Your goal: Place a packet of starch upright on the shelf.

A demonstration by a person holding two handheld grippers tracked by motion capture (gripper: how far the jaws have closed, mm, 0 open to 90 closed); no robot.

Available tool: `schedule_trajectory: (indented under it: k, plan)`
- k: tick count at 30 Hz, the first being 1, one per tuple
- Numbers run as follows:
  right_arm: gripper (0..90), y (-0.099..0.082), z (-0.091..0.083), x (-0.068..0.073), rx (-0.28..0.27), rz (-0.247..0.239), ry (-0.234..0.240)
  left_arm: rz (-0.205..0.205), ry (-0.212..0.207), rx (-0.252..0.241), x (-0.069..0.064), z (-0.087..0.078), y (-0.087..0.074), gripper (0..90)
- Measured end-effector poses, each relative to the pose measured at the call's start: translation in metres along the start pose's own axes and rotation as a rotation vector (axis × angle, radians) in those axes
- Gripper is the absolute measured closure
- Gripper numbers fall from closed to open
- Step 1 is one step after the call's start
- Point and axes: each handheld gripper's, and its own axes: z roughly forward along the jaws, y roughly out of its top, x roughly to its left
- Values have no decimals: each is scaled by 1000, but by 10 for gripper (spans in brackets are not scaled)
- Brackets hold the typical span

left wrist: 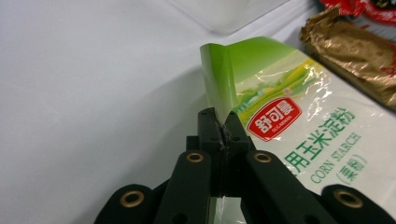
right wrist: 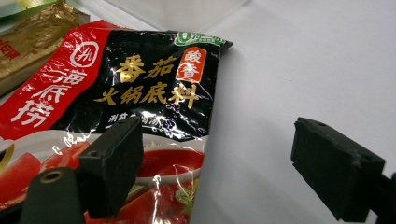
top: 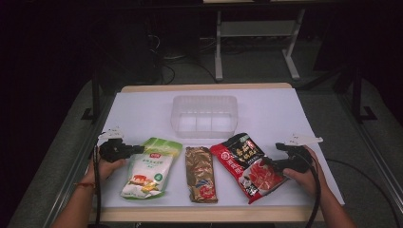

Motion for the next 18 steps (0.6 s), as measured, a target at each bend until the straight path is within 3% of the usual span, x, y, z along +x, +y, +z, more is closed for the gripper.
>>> schedule_trajectory:
  k: [2,4,6,9,11,15,17,18]
  plan:
    - [163,0,1,0,5,0,0,0,-30,1,0,5,0,757]
    - [163,0,2,0,7,0,7,20,-30,17,0,10,1,667]
    - [163,0,3,1,15,-2,12,3,-86,22,2,15,2,516]
    - [163,0,4,0,17,5,21,-20,-142,28,4,22,4,449]
    - [163,-1,5,-1,23,15,26,-31,-156,45,3,29,6,278]
    - [163,-2,5,-1,27,15,33,-16,-178,69,-4,36,10,254]
    - [163,-2,5,-1,27,16,39,-8,-161,78,-7,37,11,285]
    - [163,-2,4,-1,28,16,41,7,-139,83,-10,37,11,342]
